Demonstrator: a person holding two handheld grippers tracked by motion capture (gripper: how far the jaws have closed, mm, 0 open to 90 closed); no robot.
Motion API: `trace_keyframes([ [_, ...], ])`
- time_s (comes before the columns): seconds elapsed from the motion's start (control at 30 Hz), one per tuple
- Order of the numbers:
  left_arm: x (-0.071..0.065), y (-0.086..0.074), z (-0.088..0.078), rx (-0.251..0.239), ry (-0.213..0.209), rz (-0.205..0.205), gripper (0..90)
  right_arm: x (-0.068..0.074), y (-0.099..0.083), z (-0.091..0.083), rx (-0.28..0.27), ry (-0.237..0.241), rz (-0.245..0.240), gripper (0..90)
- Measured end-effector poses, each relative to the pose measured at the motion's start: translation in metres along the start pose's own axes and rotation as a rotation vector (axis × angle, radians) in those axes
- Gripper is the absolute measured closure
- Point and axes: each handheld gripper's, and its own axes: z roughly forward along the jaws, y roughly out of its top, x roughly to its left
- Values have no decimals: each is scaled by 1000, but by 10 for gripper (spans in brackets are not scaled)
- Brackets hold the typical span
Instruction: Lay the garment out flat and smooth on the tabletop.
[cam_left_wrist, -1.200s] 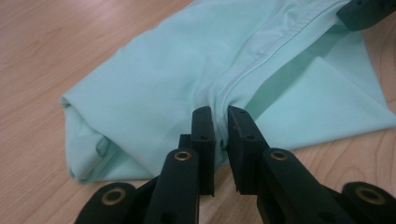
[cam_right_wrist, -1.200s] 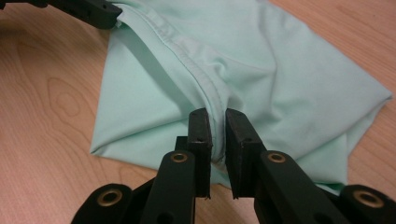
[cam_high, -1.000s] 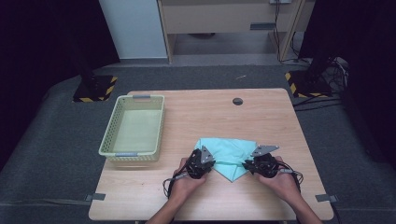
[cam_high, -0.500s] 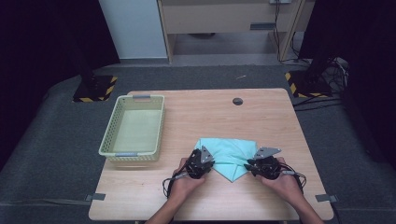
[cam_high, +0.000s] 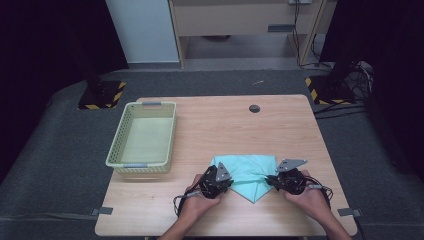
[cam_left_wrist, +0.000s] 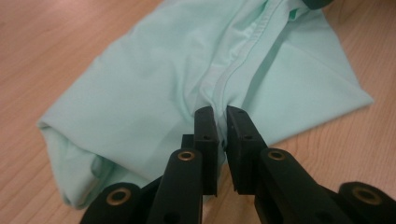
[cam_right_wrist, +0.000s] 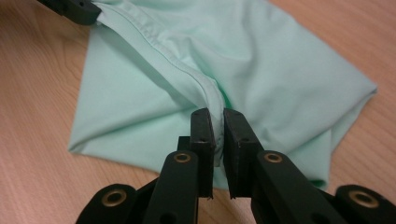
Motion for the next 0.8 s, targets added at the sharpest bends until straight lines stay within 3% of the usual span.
trace_keyframes([
  [0.13,4,1,-3,-19,19,-13,830,2,6,-6,0,10,-14,836],
  [0.2,8,5,-9,-53,32,-26,830,3,7,-10,-7,5,-9,837],
  [0.53,-2,11,-16,-54,9,-4,830,6,9,-25,-23,8,-18,837],
  [0.8,6,23,-24,-82,19,-13,830,0,20,-33,-38,7,-10,837],
])
